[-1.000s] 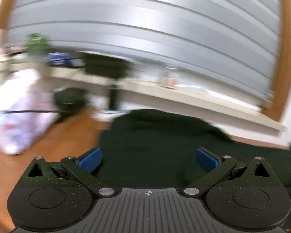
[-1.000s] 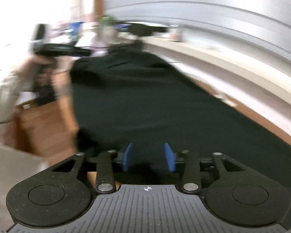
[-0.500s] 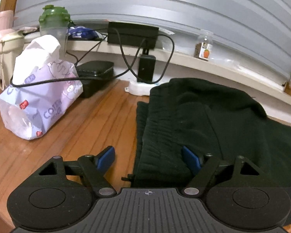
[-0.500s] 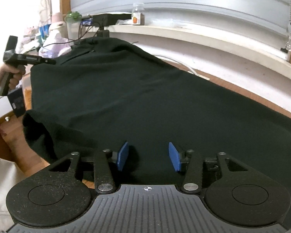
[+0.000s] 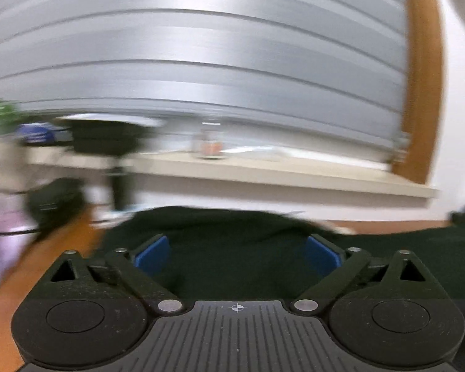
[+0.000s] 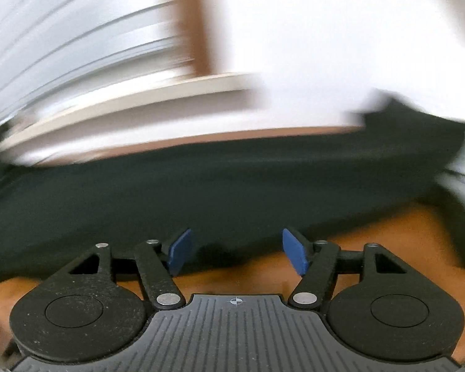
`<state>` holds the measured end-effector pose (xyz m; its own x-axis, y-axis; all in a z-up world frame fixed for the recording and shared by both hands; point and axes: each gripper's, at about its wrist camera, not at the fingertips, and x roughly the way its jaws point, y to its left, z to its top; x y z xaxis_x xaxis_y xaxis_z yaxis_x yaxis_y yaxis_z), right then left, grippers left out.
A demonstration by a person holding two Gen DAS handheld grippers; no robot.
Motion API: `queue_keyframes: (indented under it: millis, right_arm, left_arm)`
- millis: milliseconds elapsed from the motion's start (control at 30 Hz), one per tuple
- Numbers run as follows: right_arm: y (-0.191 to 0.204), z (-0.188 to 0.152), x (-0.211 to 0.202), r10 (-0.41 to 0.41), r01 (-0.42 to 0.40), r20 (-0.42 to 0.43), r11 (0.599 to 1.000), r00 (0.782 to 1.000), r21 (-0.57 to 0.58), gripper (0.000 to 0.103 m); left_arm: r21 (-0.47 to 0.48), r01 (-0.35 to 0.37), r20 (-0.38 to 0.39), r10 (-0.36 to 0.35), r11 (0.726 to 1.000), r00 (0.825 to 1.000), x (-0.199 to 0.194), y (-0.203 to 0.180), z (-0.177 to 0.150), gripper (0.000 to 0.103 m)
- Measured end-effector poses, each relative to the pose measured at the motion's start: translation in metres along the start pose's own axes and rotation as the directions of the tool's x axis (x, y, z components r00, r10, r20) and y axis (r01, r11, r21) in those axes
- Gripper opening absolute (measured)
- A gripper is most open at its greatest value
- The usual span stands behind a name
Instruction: Fold clothes
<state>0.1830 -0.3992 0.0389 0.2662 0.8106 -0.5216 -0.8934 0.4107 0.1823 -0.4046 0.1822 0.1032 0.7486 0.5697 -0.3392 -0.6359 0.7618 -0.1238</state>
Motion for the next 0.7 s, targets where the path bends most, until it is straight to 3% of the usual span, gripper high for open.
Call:
queue_keyframes:
  millis: [100,200,300,433,567,700]
  right_arm:
    - [-0.059,0.009,0.002,-0.064,0.060,0.017,0.983,0.998,0.173,0.066]
    - [-0.100,0.016,0.014,-0.097,0.083,0.024,0.935,0.995,0.345,0.067]
    - [-0.111,0.022,0.034,-0.077,0.057,0.034,0.912,0.996,0.406,0.067]
    - [-0.109,0.025,0.052,-0.095,0.061,0.057,0.896,0.994,0.441,0.067]
    - [-0.105,0.029,0.060,-0.099,0.049,0.078,0.871,0.992,0.489,0.072]
    - [-0.101,0.030,0.059,-0.067,-0.013,0.143,0.868,0.987,0.496,0.066]
  left_arm:
    - [0.013,0.120,-0.041,-0.120,0.993,0.992,0.043,-0.037,0.003,0.098]
    - [-0.005,0.239,-0.107,-0.238,0.971,0.965,0.094,-0.075,0.004,0.098]
    - [-0.001,0.309,-0.164,-0.305,0.951,0.938,0.131,-0.116,0.003,0.098]
    - [0.021,0.353,-0.204,-0.342,0.935,0.917,0.161,-0.141,-0.006,0.098]
    - [0.008,0.365,-0.249,-0.352,0.931,0.902,0.169,-0.142,-0.019,0.098]
    - [-0.055,0.364,-0.231,-0.366,0.930,0.901,0.167,-0.131,-0.020,0.098]
